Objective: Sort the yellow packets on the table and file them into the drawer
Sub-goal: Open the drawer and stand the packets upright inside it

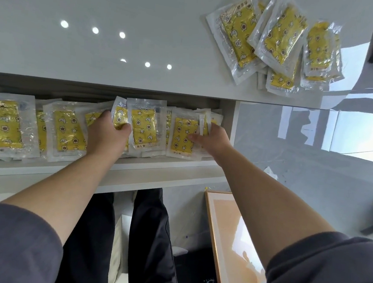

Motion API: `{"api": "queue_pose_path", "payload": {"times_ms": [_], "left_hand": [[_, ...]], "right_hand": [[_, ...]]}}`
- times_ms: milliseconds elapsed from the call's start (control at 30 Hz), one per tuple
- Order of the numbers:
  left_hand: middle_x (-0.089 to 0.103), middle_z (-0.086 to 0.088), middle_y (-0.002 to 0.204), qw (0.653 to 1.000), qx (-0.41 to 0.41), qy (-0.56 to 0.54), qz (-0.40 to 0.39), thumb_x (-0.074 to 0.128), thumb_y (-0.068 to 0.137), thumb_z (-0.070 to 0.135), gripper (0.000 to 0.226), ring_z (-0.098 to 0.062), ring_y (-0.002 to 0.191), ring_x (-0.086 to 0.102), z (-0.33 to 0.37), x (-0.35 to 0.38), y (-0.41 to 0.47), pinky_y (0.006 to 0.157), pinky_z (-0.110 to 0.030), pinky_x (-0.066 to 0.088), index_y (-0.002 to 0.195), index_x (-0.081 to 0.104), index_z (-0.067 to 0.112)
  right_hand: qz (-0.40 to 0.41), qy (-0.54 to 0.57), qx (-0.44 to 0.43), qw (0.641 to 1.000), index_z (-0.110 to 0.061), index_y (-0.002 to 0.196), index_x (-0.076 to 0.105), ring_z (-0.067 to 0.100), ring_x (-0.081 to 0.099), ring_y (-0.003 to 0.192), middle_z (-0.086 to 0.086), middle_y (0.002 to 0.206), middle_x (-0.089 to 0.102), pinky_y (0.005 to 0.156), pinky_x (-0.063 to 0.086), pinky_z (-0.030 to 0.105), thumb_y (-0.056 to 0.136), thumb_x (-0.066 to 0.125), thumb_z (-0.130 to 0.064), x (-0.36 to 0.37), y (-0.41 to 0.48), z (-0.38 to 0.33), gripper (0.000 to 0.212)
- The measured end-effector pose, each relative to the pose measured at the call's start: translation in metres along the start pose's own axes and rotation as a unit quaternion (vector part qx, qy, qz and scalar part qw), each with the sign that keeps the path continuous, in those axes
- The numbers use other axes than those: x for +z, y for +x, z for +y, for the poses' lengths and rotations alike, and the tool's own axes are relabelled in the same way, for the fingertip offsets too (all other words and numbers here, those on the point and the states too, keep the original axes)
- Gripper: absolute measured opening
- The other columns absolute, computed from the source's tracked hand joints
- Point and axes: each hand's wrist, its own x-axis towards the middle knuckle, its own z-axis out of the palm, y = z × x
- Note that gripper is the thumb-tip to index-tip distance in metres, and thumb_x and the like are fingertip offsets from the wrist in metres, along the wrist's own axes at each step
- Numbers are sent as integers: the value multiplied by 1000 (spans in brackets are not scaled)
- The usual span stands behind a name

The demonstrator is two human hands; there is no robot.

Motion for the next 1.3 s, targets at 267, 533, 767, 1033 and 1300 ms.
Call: {"api": "queue_pose_path", "payload": {"times_ms": [267, 533, 767, 1033, 1300], "left_hand": [[45, -5, 72, 999, 26, 23, -27, 60, 91, 24, 25, -18, 57, 39, 4, 7, -6, 51, -30, 28, 85, 47, 4], [54, -10, 84, 998, -32, 42, 15, 66, 88, 39, 38, -28, 77, 51, 4, 4, -15, 63, -33, 36, 91, 52, 4], [51, -9, 88, 998, -54, 18, 10, 58, 95, 33, 29, -27, 84, 49, -9, -35, -19, 68, -34, 35, 93, 50, 5], [53, -24, 111, 990, -129, 13, 47, 51, 98, 31, 35, -42, 108, 53, -36, -83, -29, 80, -44, 41, 109, 49, -3], [48, -14, 88, 989, -117, 65, 69, 54, 96, 24, 24, -30, 79, 47, -73, -109, -3, 66, -37, 34, 96, 48, 0]], "right_hand": [[108, -110, -2, 988, -17, 119, 55, 19, 62, 85, -2, 102, 62, 71, 59, 39, 88, 71, -28, -15, -2, 5, 37], [219, -151, 25, 964, -16, 114, 54, 22, 59, 82, 3, 100, 62, 65, 48, 33, 99, 50, -30, -27, -12, 9, 21], [229, -173, 39, 957, -15, 110, 51, 24, 59, 84, 5, 98, 62, 71, 51, 35, 97, 51, -18, -31, -32, 9, 14], [270, -81, 15, 959, -16, 105, 41, 23, 58, 88, 4, 103, 58, 76, 48, 39, 99, 39, -8, -10, -74, -9, 11], [-25, -23, -35, 999, -22, 89, 54, 9, 44, 61, -5, 76, 51, 51, 34, 22, 99, 47, -15, 81, -68, -32, 14]]}}
